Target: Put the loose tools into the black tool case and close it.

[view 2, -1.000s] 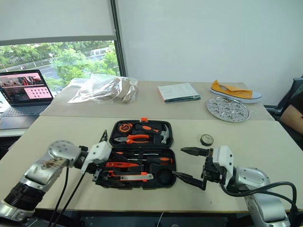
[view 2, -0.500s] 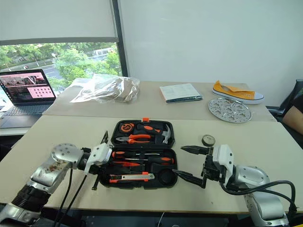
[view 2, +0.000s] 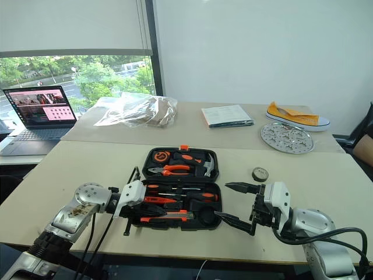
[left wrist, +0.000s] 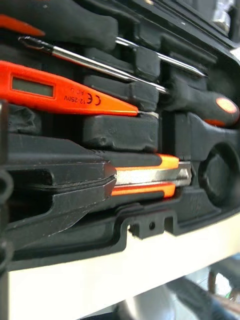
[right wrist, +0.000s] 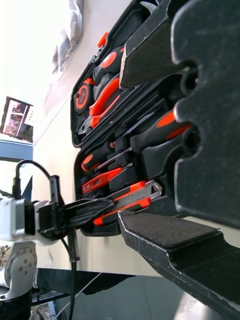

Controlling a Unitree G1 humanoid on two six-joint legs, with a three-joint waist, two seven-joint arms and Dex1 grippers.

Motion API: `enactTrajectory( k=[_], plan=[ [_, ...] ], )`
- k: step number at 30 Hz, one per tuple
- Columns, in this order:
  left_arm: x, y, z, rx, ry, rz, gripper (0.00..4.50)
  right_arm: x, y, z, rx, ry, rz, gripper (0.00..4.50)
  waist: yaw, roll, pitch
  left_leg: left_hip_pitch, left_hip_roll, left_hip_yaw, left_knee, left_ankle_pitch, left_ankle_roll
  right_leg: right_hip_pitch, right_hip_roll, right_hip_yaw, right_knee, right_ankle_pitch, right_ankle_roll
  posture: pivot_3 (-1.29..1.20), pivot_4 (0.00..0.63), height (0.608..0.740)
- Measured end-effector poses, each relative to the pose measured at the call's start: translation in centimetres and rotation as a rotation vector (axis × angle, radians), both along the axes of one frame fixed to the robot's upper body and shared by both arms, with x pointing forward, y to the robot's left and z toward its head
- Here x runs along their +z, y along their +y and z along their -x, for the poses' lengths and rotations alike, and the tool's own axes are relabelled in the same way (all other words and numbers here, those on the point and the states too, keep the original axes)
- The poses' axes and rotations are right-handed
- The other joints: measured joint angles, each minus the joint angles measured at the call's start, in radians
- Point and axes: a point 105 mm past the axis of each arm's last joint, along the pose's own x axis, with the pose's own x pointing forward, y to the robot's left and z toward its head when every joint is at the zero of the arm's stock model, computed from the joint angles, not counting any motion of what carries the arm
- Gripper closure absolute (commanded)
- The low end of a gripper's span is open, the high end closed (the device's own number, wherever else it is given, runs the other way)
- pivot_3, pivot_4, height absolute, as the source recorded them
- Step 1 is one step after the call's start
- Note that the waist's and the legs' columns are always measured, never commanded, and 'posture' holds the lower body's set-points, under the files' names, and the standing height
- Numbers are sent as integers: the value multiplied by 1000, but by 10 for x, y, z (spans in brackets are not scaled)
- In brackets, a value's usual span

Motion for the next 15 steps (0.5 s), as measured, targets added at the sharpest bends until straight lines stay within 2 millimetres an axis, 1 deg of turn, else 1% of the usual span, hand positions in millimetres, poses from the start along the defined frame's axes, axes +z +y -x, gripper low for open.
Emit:
enactTrajectory(
  k=[5,8,10,12,13,14,15],
  plan=[
    [-7,2,6,24,82,-47,4476,0,0,1,-6,1,-2,0,-7,4,-2,2,1,-1,0,-1,2,8,1,0,-1,-1,1,0,150,740],
    [-7,3,7,29,79,-58,4476,1,1,1,-5,-5,-2,0,-9,7,-4,5,2,-1,-1,-4,6,10,1,0,-1,-2,2,0,150,740],
    [-7,1,6,33,65,-43,4476,1,0,1,-14,-7,-3,0,-7,8,-5,8,1,-1,-1,-4,6,10,0,0,-2,-2,2,0,150,740],
    [-5,-2,5,34,33,27,4476,2,-9,2,-64,-10,-5,0,-3,9,-5,9,1,-1,-1,-4,6,10,-1,1,-2,-2,1,0,150,740],
    [-4,-2,6,52,26,101,4234,1,-18,4,-107,-5,-1,0,-1,8,-5,7,1,-1,-1,-3,5,9,-2,1,-2,0,-2,0,150,740],
    [-2,-1,5,62,19,131,3972,0,-22,6,-126,3,3,0,0,8,-5,6,1,-2,0,-2,3,9,-2,1,-2,1,-3,0,150,740],
    [3,4,4,97,-7,197,3768,-5,-34,11,-170,26,22,0,0,8,-4,2,1,-3,0,-2,2,7,-2,1,-4,1,-4,0,150,740]
  ],
)
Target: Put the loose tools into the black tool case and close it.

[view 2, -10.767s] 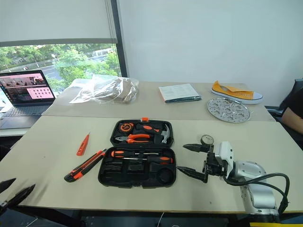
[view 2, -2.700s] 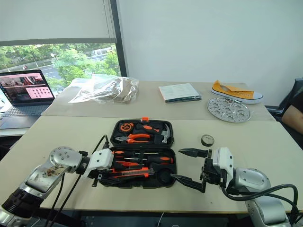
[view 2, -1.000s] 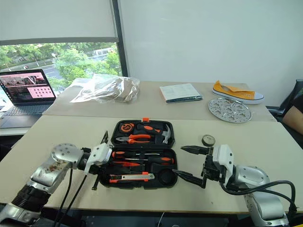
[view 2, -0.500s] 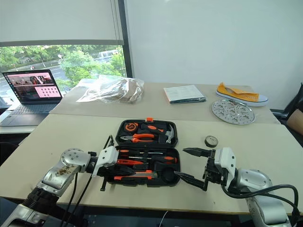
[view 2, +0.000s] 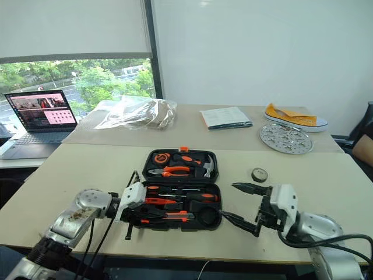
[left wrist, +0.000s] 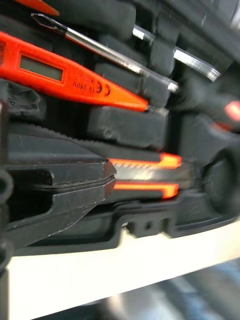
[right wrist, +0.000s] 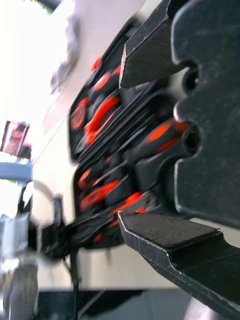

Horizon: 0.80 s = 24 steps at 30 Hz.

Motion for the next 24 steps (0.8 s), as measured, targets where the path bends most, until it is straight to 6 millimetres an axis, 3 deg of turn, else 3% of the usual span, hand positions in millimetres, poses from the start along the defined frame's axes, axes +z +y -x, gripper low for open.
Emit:
enactTrajectory(
  k=[4,7,11,13,19,21,24],
  plan=[
    [21,42,-8,159,-141,26,2436,-19,-39,15,-167,64,38,0,-6,0,0,-3,1,-1,-1,0,-1,-1,2,-1,-5,0,0,0,150,740],
    [33,80,-1,250,-170,59,1175,-35,-76,24,-341,89,56,0,-12,0,0,-2,1,-1,-1,-1,-1,-1,1,-2,-7,-1,2,0,150,740],
    [37,117,7,360,-124,113,30,-45,-95,22,-439,113,76,0,-16,1,1,-2,1,1,-1,-3,1,-1,1,-2,-7,-4,9,0,150,740],
    [38,127,11,383,-108,135,30,-35,-96,7,-447,92,87,0,-21,3,2,-2,1,2,-1,-3,2,-1,0,-1,-7,-3,8,0,150,740],
    [45,123,10,359,-90,188,30,10,-82,-61,-368,85,196,0,-28,2,3,-2,0,3,-1,-2,1,-1,1,-1,-8,2,3,0,150,740],
    [51,116,3,349,-111,211,30,13,-80,-84,-376,131,208,0,-26,2,3,-4,0,3,-1,-2,0,-5,1,-1,-8,6,1,0,150,740],
    [50,112,2,345,-97,226,30,3,-73,-111,-351,226,297,0,-27,2,3,-6,0,4,-2,0,-2,-8,3,-2,-8,5,1,0,150,740]
  ],
)
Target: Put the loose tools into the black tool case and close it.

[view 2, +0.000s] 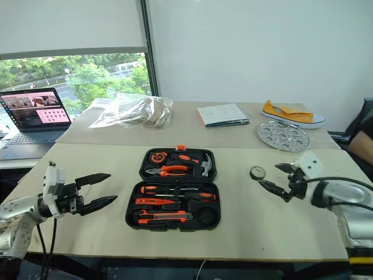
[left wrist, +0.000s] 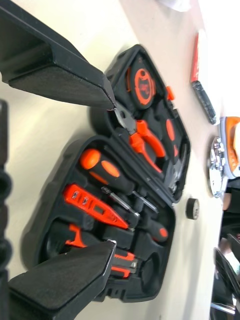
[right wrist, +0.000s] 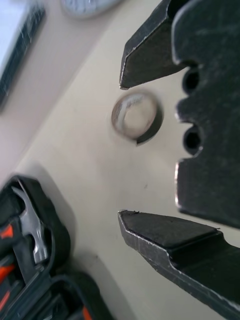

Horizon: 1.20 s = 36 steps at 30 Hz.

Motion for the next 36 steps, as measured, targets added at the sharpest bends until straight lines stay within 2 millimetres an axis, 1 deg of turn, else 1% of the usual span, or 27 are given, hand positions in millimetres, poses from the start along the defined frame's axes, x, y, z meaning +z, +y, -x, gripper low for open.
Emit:
enactTrajectory(
  k=[2,4,7,8,9,10,12,16,17,18,20,24,25,27,29,30,32,34,36],
  plan=[
    [-2,-7,2,-22,18,17,30,-9,0,-14,-7,63,62,0,-2,0,0,-6,0,2,-1,0,0,-6,0,0,0,0,1,0,150,740],
    [-4,-14,4,-50,39,24,30,-16,-1,-23,-23,106,106,0,-2,0,0,-9,0,3,-1,0,0,-9,0,-2,-1,-1,2,0,150,740],
    [-3,-21,7,-74,39,23,0,-28,-1,-31,-26,161,156,781,-3,0,0,-12,0,5,-1,0,0,-9,0,-5,-1,-2,3,0,150,740],
    [-2,-22,7,-75,36,22,0,-30,1,-33,-21,162,164,1059,-3,0,0,-13,0,6,-1,0,0,-9,0,-6,-2,-2,3,0,150,740],
    [-2,-22,7,-75,33,21,0,-31,2,-35,-15,161,167,1450,-3,0,0,-13,0,6,-1,0,0,-9,-1,-6,-4,-2,4,0,150,740],
    [-2,-22,7,-72,34,21,0,-31,3,-37,-7,155,168,1712,-3,1,0,-13,0,7,-1,0,0,-9,-1,-7,-3,-2,4,0,150,740],
    [-2,-23,8,-72,36,22,0,-30,3,-41,2,142,173,2508,-4,1,0,-13,0,7,0,0,0,-9,-1,-7,-2,-2,4,0,150,740],
    [-5,-25,8,-79,48,20,0,-31,4,-44,29,134,179,3773,-6,1,1,-12,0,7,1,0,-1,-8,-1,-6,0,-2,4,0,150,740],
    [-6,-26,8,-82,49,20,0,-32,5,-44,35,131,182,4157,-7,1,1,-12,0,7,1,0,-1,-8,-1,-6,0,-2,4,0,150,740],
    [-6,-26,8,-83,50,19,0,-31,6,-44,48,125,183,4377,-8,1,1,-12,0,7,1,1,-2,-8,-1,-6,1,-2,4,0,150,740],
    [-5,-26,8,-85,49,18,0,-28,13,-40,121,119,178,4377,-8,1,1,-11,0,7,2,1,-2,-8,-1,-6,1,-2,4,0,150,740],
    [-6,-28,10,-112,47,-1,0,-10,50,-16,396,93,60,4377,-8,3,2,-11,1,6,2,1,-2,-8,-1,-6,2,-2,4,0,150,740],
    [-7,-28,12,-127,54,-15,0,1,67,-2,494,99,-4,4377,-7,4,3,-11,1,4,2,1,-2,-9,-1,-6,2,-2,3,0,150,740],
    [-7,-28,14,-145,56,-28,0,19,93,18,621,108,-64,4377,-8,5,3,-11,2,2,3,1,-2,-9,-1,-5,2,-2,3,0,150,740],
    [-8,-26,16,-159,63,-47,0,32,116,45,735,142,-74,4377,-4,5,3,-11,2,0,3,1,-2,-8,-1,-6,2,-2,3,0,150,740],
    [-8,-26,17,-163,62,-52,0,35,126,56,771,163,-71,4377,-3,5,3,-11,2,0,3,0,-2,-8,-1,-6,2,-1,3,0,150,740],
    [-8,-26,18,-170,63,-58,0,29,141,74,814,220,-62,4377,-1,5,3,-11,1,0,4,0,-1,-8,-2,-6,2,-1,3,0,150,740],
    [-10,-26,19,-173,66,-63,0,10,152,87,833,291,-48,4377,3,5,3,-11,1,0,4,0,-1,-8,-2,-7,1,-1,3,0,150,740],
    [-12,-26,20,-174,73,-72,0,-13,156,92,816,359,-11,4377,4,5,3,-12,0,0,5,0,-1,-8,-3,-6,1,-1,3,0,150,740]
  ],
)
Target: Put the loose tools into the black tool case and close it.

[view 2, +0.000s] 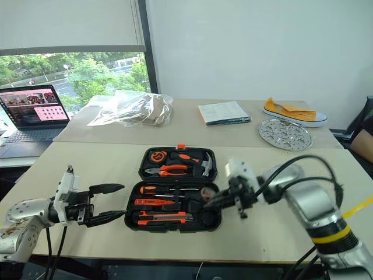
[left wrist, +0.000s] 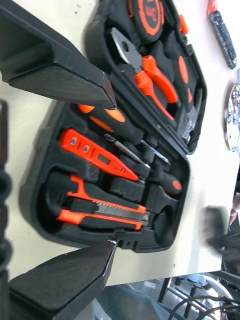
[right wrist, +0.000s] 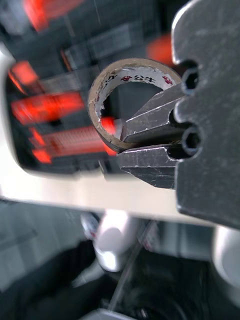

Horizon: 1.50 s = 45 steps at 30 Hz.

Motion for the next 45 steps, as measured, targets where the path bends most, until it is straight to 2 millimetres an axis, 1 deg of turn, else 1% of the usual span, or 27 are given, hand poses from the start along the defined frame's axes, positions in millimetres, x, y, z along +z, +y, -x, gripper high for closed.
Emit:
enactTrajectory(
  k=[2,6,8,11,13,14,17,19,20,22,23,27,30,31,32,33,34,36,37,39,40,41,45],
  plan=[
    [-1,0,1,0,3,-3,0,-12,-1,-1,-20,4,49,4377,-1,0,0,0,0,0,1,0,0,0,0,0,0,0,0,0,150,740],
    [-1,-2,2,-9,-1,-7,0,-20,-2,-12,-52,-45,94,4377,-5,0,0,0,0,1,1,0,0,0,1,0,0,0,0,0,150,740],
    [-1,-2,2,-9,-1,-8,0,-26,0,-12,-36,-53,113,4377,-6,0,0,1,0,1,0,0,0,0,1,0,1,0,0,0,150,740],
    [-1,-2,3,-9,-1,-9,0,-27,1,-13,1,-108,142,4377,-7,-1,-1,3,1,2,1,0,0,1,1,0,0,0,0,0,150,740],
    [-3,-1,4,-7,4,-9,0,-28,1,-14,6,-122,153,3692,-7,-2,-1,4,1,2,1,0,0,2,1,1,1,0,0,0,150,740],
    [-4,0,5,-8,5,-10,0,-27,1,-15,6,-130,157,3497,-7,-2,-1,5,1,2,1,0,0,2,1,2,1,0,0,0,150,740],
    [-7,4,6,-5,-5,-12,0,-25,-2,-18,2,-147,179,2441,-3,-3,-2,4,0,2,1,0,0,2,1,2,1,0,0,0,150,740],
    [-10,8,6,9,0,-10,0,-22,-4,-20,-5,-145,163,1765,4,-3,-2,3,0,1,0,0,0,1,1,1,1,0,-1,0,150,740],
    [-10,9,5,15,-1,-9,0,-19,-4,-19,2,-134,143,1518,6,-3,-2,2,0,1,0,0,0,1,1,1,0,0,-1,0,150,740],
    [-13,16,2,51,0,-15,0,-8,-1,-14,30,-93,52,1518,6,-3,-2,2,1,1,0,0,0,1,1,0,0,0,-1,0,150,740],
    [-14,20,0,80,-1,-14,0,0,-5,-14,31,-78,-2,1518,6,-3,-2,1,0,1,0,0,0,0,2,0,0,0,-1,0,150,740],
    [-13,37,-13,189,-4,6,0,22,-30,-20,-14,-65,-105,1518,10,-3,-1,0,0,2,0,-1,1,1,1,-3,-1,0,-1,0,150,740],
    [-14,47,-25,273,-1,6,0,32,-38,-30,-77,-60,-204,1518,9,-3,-2,1,0,1,0,0,1,1,1,-3,-1,1,-1,0,150,740],
    [-14,50,-31,306,-4,4,520,34,-40,-38,-117,-71,-232,1734,9,-3,-2,1,0,2,1,0,1,1,1,-3,-1,1,-1,0,150,740],
    [-13,51,-38,333,-6,0,685,33,-43,-47,-156,-102,-236,1998,8,-3,-2,1,0,2,1,0,1,1,1,-2,0,1,-2,0,150,740],
    [-12,51,-47,372,-11,-1,1120,28,-50,-60,-213,-183,-192,2234,7,-3,-2,1,0,2,1,0,1,1,1,-2,0,1,-2,0,150,740],
    [-12,50,-55,401,-8,0,1441,23,-55,-73,-270,-239,-163,2526,5,-3,-2,2,0,3,2,0,1,2,1,-2,0,1,-1,0,150,740],
    [-16,42,-73,455,-8,-20,2136,11,-59,-99,-372,-343,-120,3214,4,-3,-2,1,-1,6,1,0,0,2,1,-1,1,2,-1,0,150,740],
    [-19,35,-81,466,1,-34,2518,4,-57,-107,-395,-377,-102,3570,4,-3,-2,1,-2,7,1,1,0,2,1,-1,1,2,-1,0,150,740],
    [-23,21,-91,462,11,-71,3244,-10,-52,-116,-401,-411,-57,4274,0,-3,-2,1,-2,8,1,1,-1,1,2,-1,1,2,-1,0,150,740],
    [-25,16,-94,458,16,-93,3596,-16,-50,-119,-402,-426,-39,4500,-5,-3,-2,1,-2,8,0,1,-1,1,2,-2,2,2,-1,0,150,740],
    [-27,12,-96,454,30,-103,3946,-21,-49,-122,-401,-432,-23,4500,-8,-3,-2,0,-2,8,-1,2,-1,1,2,-3,2,2,-1,0,150,740],
    [-38,-1,-95,410,95,-139,3946,-33,-47,-122,-377,-408,3,4500,-19,-3,-2,-1,-1,8,-2,2,-2,1,4,-6,2,1,0,0,150,740]
  ],
)
